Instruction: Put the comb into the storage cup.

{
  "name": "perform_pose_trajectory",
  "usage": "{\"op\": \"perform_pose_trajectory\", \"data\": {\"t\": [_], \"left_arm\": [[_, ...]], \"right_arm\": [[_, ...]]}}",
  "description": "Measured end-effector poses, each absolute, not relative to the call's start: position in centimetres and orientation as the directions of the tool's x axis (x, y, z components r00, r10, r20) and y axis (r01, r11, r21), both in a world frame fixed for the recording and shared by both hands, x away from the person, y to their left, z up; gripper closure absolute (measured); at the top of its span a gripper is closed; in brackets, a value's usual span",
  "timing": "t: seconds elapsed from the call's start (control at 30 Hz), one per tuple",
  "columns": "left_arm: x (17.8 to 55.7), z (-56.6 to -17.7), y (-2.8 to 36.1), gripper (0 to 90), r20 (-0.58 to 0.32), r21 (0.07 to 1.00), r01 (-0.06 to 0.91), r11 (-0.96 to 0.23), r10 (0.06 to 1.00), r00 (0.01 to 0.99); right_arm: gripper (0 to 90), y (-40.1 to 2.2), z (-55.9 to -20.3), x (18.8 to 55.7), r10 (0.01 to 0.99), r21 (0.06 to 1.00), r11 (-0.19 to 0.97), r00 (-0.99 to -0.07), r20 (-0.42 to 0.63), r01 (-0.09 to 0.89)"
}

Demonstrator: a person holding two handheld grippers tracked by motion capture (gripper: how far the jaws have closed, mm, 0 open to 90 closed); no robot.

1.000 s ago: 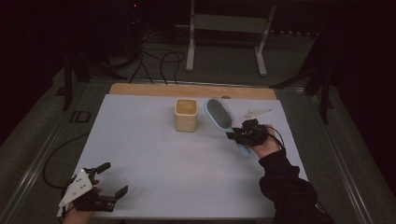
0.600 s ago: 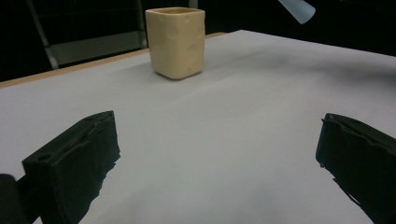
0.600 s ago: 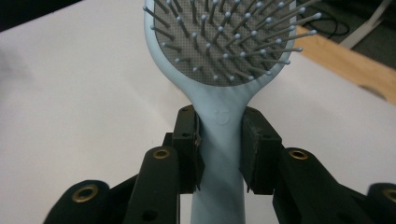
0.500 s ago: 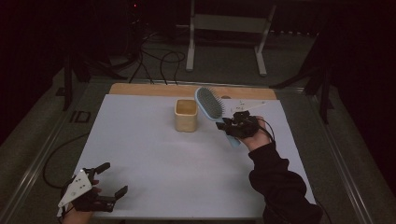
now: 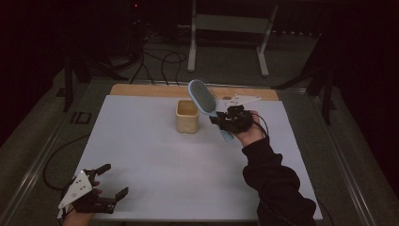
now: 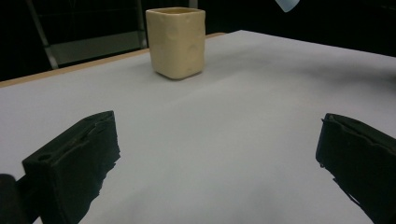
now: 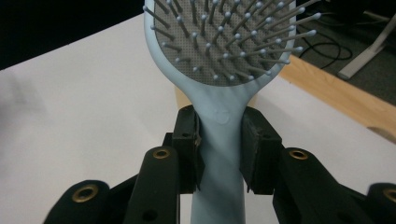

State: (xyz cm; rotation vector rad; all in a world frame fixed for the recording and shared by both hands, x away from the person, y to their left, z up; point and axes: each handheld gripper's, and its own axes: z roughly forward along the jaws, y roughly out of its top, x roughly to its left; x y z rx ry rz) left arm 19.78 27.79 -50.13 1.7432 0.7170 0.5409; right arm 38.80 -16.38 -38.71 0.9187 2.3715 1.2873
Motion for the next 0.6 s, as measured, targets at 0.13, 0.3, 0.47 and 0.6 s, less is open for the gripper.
{"op": "perform_pose_trajectory", "data": {"t": [0.13,0.3,0.47,0.6], "left_arm": [[19.7,-50.1,27.8,0.0,0.000,0.962,0.193,-0.195,0.703,0.711],[19.7,-50.1,27.8,0.0,0.000,0.962,0.191,-0.193,0.703,0.711],[19.7,-50.1,27.8,0.0,-0.003,0.963,0.191,-0.189,0.702,0.712],[19.7,-50.1,27.8,0.0,0.001,0.962,0.191,-0.195,0.702,0.712]], "right_arm": [[70.2,-15.7,-38.2,39.2,0.653,0.841,0.384,-0.756,0.044,0.381],[70.2,-14.9,-37.5,39.7,0.647,0.859,0.364,-0.761,0.045,0.360],[70.2,-14.2,-37.0,40.2,0.647,0.876,0.338,-0.761,0.049,0.344],[70.2,-13.6,-36.7,40.5,0.649,0.886,0.318,-0.759,0.055,0.336]]}}
